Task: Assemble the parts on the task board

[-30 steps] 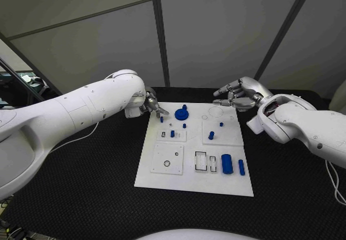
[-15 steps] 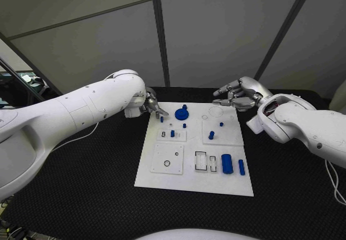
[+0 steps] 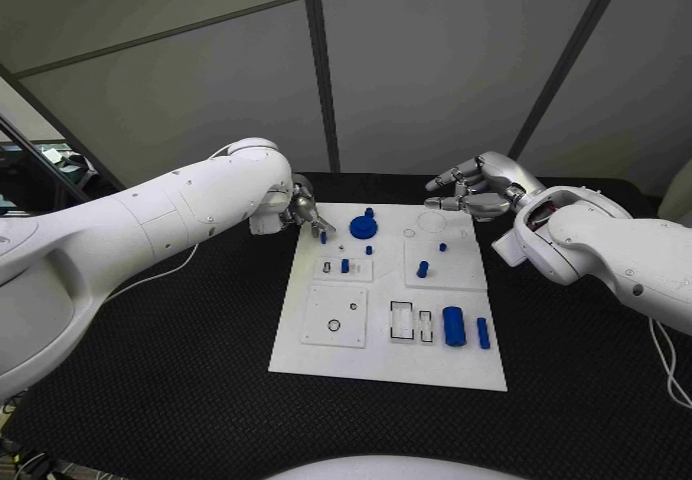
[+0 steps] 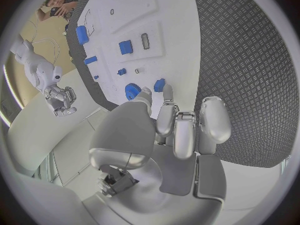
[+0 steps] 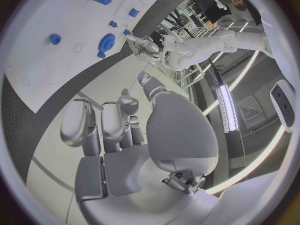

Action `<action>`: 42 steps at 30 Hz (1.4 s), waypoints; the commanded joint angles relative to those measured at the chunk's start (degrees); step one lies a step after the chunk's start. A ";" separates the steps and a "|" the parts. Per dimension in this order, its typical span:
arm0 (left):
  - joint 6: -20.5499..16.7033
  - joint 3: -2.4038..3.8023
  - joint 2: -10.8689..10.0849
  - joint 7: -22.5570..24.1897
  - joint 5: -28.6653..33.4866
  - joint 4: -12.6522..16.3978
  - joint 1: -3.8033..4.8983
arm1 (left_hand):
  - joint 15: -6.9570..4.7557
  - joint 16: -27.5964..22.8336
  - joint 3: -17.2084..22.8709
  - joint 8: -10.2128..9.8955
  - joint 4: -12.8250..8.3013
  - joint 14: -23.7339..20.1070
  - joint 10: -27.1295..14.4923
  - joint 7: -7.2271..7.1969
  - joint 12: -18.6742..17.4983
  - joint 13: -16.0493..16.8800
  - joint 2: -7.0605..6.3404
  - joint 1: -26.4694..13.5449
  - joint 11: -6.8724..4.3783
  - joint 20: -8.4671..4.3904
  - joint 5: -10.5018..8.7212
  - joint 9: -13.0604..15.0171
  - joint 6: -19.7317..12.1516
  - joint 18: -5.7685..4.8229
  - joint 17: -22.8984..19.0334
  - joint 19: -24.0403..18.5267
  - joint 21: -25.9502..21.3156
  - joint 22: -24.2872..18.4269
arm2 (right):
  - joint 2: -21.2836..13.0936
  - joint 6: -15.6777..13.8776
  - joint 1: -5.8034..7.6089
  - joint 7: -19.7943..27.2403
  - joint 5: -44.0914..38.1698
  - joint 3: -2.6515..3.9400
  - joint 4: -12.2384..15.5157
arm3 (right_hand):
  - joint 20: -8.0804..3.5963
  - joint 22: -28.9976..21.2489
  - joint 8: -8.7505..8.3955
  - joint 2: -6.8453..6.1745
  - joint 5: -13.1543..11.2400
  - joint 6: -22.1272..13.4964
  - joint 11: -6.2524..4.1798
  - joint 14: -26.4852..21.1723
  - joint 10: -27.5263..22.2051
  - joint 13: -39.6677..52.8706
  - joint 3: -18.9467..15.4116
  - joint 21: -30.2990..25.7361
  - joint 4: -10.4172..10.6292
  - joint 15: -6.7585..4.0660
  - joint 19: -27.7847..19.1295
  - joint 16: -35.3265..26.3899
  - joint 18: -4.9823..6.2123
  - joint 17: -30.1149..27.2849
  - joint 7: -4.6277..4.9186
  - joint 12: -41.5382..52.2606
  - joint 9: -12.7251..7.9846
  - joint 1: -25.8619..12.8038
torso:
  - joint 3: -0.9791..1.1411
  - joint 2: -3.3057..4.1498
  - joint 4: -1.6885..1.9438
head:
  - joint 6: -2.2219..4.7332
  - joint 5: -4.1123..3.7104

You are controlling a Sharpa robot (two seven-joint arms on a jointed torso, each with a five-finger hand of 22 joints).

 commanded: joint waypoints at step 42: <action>-3.59 0.02 -6.37 1.61 4.87 9.35 -0.25 | -0.46 0.97 11.88 1.16 -14.20 5.36 0.59 -0.30 0.53 6.79 4.45 3.12 -0.48 -0.31 15.22 4.77 -0.64 -1.28 12.99 0.91 0.92 2.12 | -0.11 0.89 0.11 0.06 -0.06 0.03 -0.13 | -0.09 0.06 -0.09 0.10 0.30 0.12 0.02 0.55 -0.15 0.05 0.17 -0.13 0.21 -0.05 -0.22 -0.28 0.61 0.05 0.08 0.27 0.05 -0.49 | -0.01 -0.19 0.27 | -0.20 0.23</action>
